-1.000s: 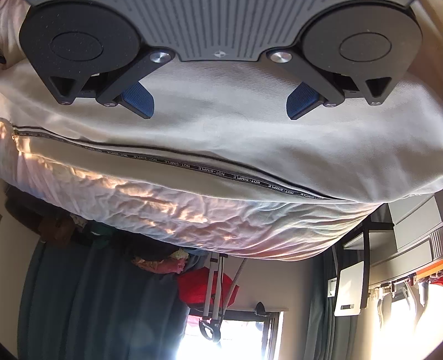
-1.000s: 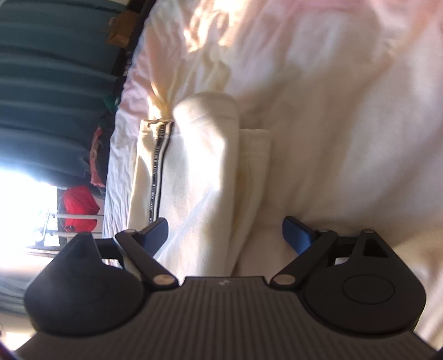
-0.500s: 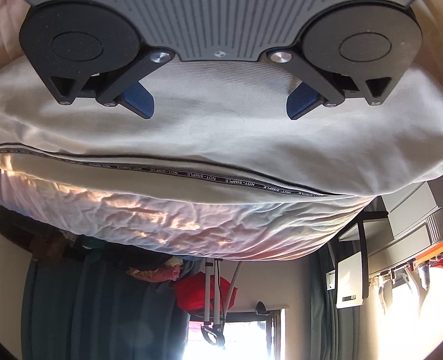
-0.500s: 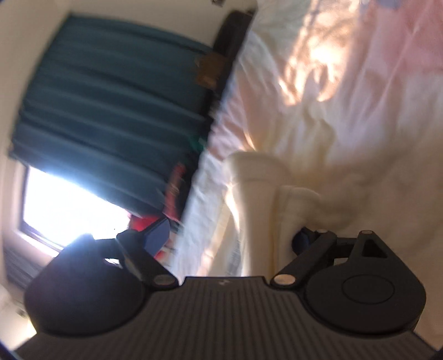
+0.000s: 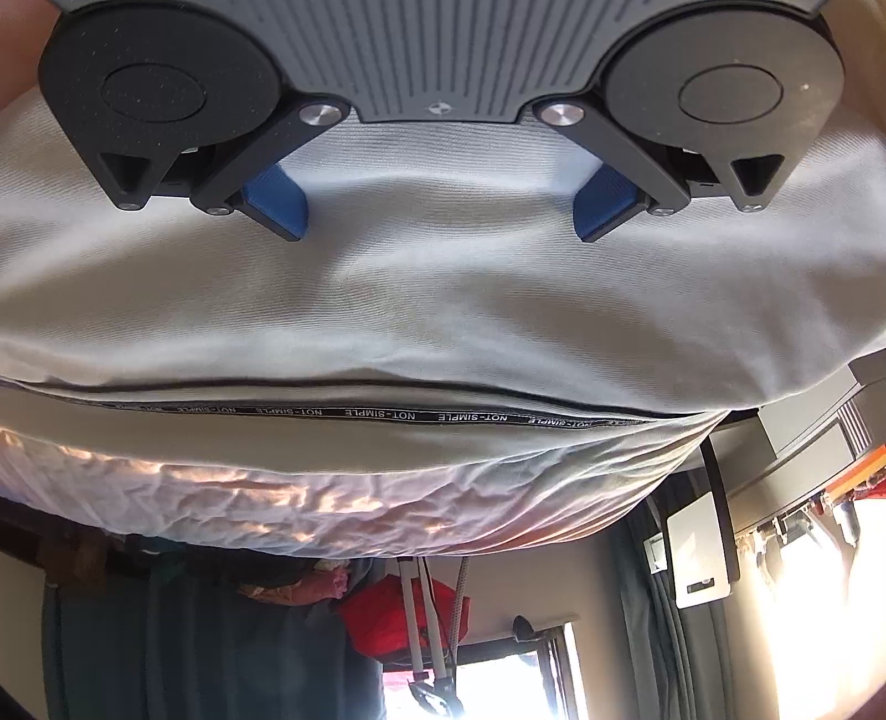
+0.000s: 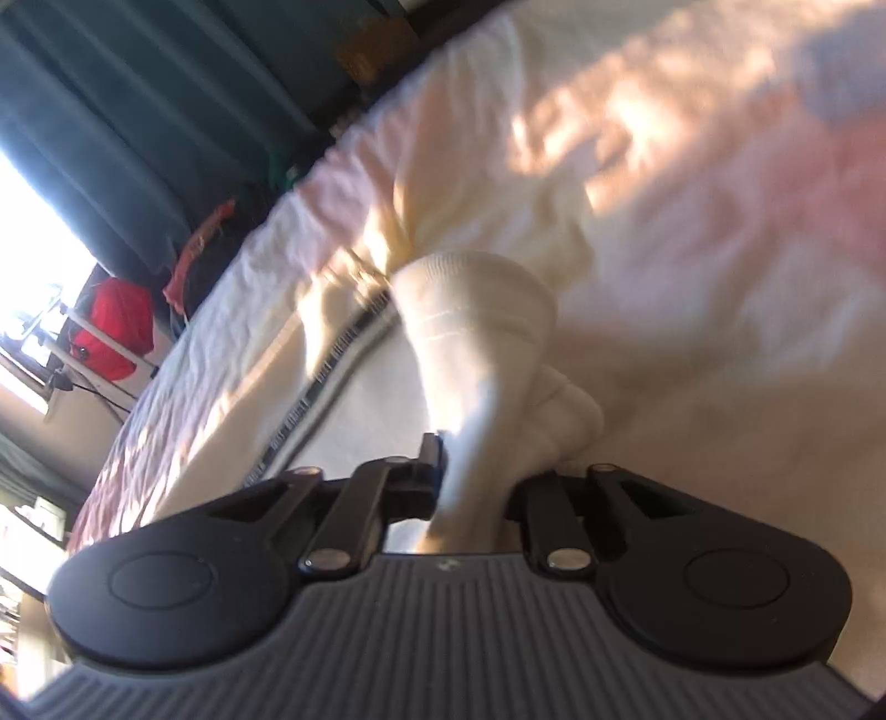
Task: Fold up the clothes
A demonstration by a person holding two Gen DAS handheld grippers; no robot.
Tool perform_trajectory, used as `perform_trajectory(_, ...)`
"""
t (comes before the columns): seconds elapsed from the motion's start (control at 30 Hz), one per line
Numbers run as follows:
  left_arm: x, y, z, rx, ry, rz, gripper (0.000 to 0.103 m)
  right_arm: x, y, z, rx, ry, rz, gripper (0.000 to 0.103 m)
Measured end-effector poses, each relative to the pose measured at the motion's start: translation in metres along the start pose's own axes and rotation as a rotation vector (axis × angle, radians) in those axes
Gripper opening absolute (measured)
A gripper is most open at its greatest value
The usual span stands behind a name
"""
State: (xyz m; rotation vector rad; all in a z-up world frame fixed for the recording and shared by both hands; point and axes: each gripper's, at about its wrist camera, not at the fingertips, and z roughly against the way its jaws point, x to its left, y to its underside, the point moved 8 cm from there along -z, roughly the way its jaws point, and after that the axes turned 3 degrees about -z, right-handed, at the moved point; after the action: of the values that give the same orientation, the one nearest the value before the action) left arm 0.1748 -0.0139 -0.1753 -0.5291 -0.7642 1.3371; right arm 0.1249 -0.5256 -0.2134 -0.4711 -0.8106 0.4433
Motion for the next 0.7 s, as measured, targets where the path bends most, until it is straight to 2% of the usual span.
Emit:
perform_trajectory(0.13, 0.006, -0.004, 0.004, 0.016, 0.025, 0.029, 0.103, 0.039, -0.007, 0.021, -0.135, 0.0, 0.2, 0.011)
perform_trajectory(0.27, 0.012, -0.01, 0.013, 0.017, 0.04, 0.051, 0.103, 0.092, 0.001, 0.043, -0.254, -0.028, 0.432, 0.011)
perform_trajectory(0.33, 0.014, -0.018, 0.023, -0.008, 0.026, 0.012, 0.103, 0.121, 0.009, 0.055, -0.313, -0.047, 0.56, 0.011)
perform_trajectory(0.4, 0.019, -0.028, 0.035, -0.053, 0.036, -0.004, 0.103, 0.156, 0.032, 0.074, -0.357, -0.089, 0.72, 0.011)
perform_trajectory(0.57, 0.041, -0.05, 0.064, -0.16, 0.104, 0.077, 0.103, 0.223, 0.112, 0.105, -0.379, -0.239, 0.992, 0.011)
perform_trajectory(0.7, 0.058, -0.052, 0.063, -0.147, 0.178, 0.186, 0.103, 0.241, 0.197, 0.105, -0.317, -0.364, 1.221, 0.011)
